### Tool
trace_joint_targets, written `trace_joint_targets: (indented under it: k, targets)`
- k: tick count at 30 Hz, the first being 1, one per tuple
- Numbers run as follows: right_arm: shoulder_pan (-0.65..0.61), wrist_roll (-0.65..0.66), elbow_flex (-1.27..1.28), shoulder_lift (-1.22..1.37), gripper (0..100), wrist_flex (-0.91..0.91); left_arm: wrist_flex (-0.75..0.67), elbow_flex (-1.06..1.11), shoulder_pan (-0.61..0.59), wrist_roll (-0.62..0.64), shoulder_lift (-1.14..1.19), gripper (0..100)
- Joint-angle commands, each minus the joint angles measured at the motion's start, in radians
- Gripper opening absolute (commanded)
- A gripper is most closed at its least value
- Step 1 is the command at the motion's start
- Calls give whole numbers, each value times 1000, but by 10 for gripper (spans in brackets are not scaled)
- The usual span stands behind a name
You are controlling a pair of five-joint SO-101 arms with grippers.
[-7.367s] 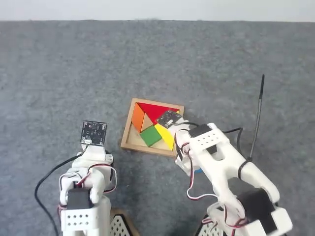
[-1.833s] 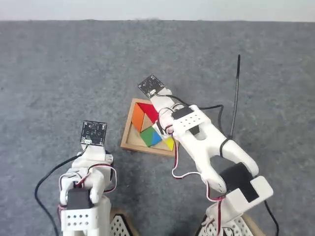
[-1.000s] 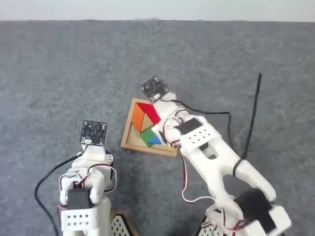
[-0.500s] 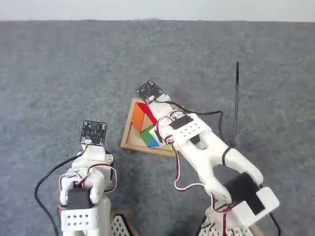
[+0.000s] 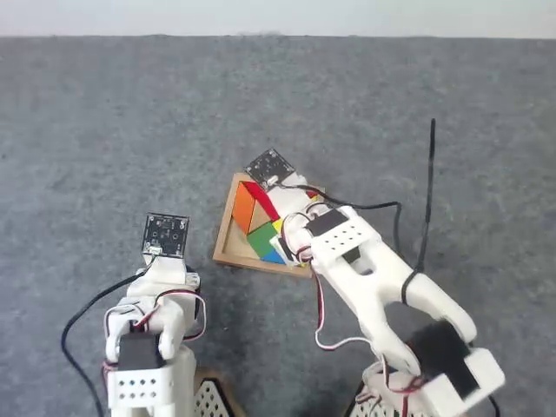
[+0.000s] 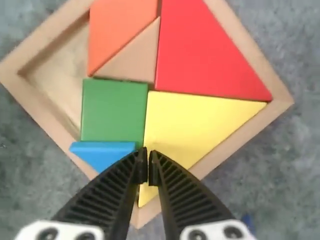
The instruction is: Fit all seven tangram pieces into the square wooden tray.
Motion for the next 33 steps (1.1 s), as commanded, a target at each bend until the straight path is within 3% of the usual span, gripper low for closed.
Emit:
trace_joint_targets:
  k: [1,14,21,33]
  targets:
    - [-12,-28,-9,-96,7,-1,3,-10,6,-2,-17,21]
    - [-120,2,8,-61,7,-51,3,-10,6,-2,-17,21]
    - [-67,11,-15,74,7,-16,3,-10,6,-2,-17,21]
    - [39,63,-25,76,7,58,3,-10,6,-2,-17,21]
